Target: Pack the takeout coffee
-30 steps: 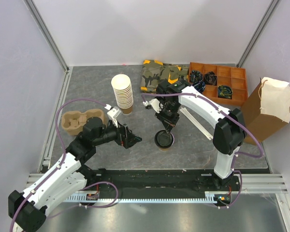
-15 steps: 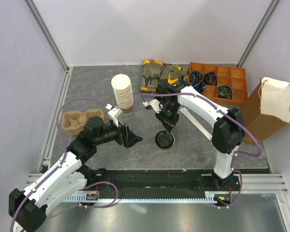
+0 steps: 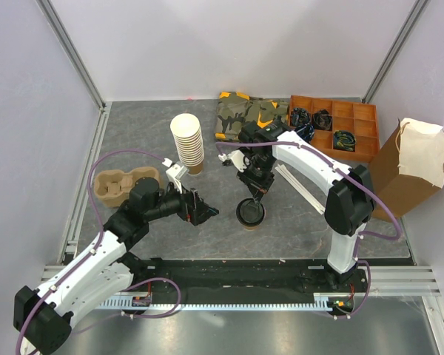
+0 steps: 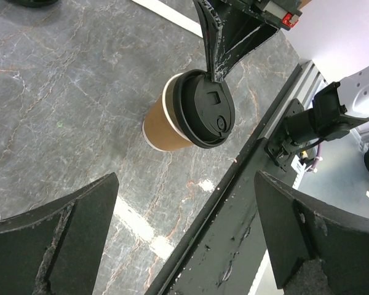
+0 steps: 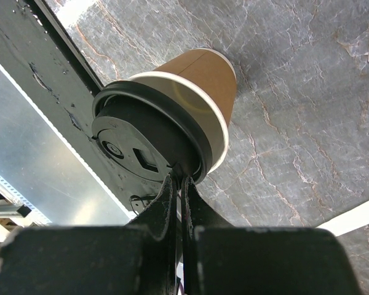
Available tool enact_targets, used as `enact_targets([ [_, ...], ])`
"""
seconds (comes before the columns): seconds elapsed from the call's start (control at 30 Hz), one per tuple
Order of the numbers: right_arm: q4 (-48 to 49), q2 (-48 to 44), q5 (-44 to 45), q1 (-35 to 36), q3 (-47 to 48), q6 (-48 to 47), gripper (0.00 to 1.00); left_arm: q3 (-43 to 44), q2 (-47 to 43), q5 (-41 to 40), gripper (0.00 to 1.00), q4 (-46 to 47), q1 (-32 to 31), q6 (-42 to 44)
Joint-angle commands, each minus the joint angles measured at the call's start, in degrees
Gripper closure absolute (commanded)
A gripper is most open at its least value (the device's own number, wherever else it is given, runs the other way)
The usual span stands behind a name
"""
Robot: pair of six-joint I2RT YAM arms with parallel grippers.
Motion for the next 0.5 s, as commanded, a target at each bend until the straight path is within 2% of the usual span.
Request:
enact_targets([
  [0.0, -5.96, -0.74, -0.52, -0.76, 1.05, 0.12, 1.0, 1.22, -0.15, -0.04, 0.01, 2.88, 0.26, -1.52],
  [0.47, -5.96, -0.48, -1.49, -1.64, 0.7, 0.47, 1.0, 0.61, 0.9, 0.49, 0.01, 3.93, 0.25, -1.17],
])
